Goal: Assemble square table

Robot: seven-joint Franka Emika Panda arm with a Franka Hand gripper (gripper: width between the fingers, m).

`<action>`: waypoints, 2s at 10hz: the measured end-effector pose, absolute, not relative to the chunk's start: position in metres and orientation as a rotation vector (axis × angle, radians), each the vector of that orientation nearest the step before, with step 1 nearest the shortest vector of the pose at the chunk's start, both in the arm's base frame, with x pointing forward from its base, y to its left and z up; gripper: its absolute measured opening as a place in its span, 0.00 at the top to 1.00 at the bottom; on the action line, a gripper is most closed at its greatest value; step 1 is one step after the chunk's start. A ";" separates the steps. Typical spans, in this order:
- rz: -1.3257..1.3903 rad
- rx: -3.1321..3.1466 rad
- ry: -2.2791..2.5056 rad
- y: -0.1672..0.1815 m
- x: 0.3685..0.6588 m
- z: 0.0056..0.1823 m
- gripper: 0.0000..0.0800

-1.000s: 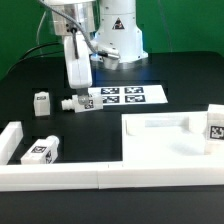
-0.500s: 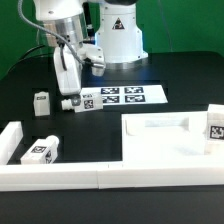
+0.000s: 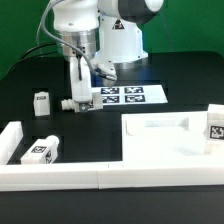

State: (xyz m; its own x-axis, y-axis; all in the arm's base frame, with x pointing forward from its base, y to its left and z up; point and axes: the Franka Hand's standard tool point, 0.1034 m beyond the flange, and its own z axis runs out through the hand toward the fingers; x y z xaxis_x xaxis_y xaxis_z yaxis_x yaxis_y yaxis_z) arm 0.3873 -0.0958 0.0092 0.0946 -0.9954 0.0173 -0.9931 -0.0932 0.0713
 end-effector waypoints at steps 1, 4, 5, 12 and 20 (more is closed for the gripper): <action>-0.053 2.282 -2.062 -0.096 0.387 0.009 0.34; -0.055 2.266 -2.077 -0.095 0.386 0.008 0.66; -0.053 2.208 -2.137 -0.095 0.386 0.007 0.66; -0.113 1.322 -2.775 -0.045 0.414 0.012 0.66; -0.300 0.790 -2.807 -0.045 0.399 0.005 0.66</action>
Offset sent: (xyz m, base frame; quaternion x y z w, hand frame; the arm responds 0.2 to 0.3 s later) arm 0.0000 0.0000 0.0000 0.0000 0.0000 0.0000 1.0000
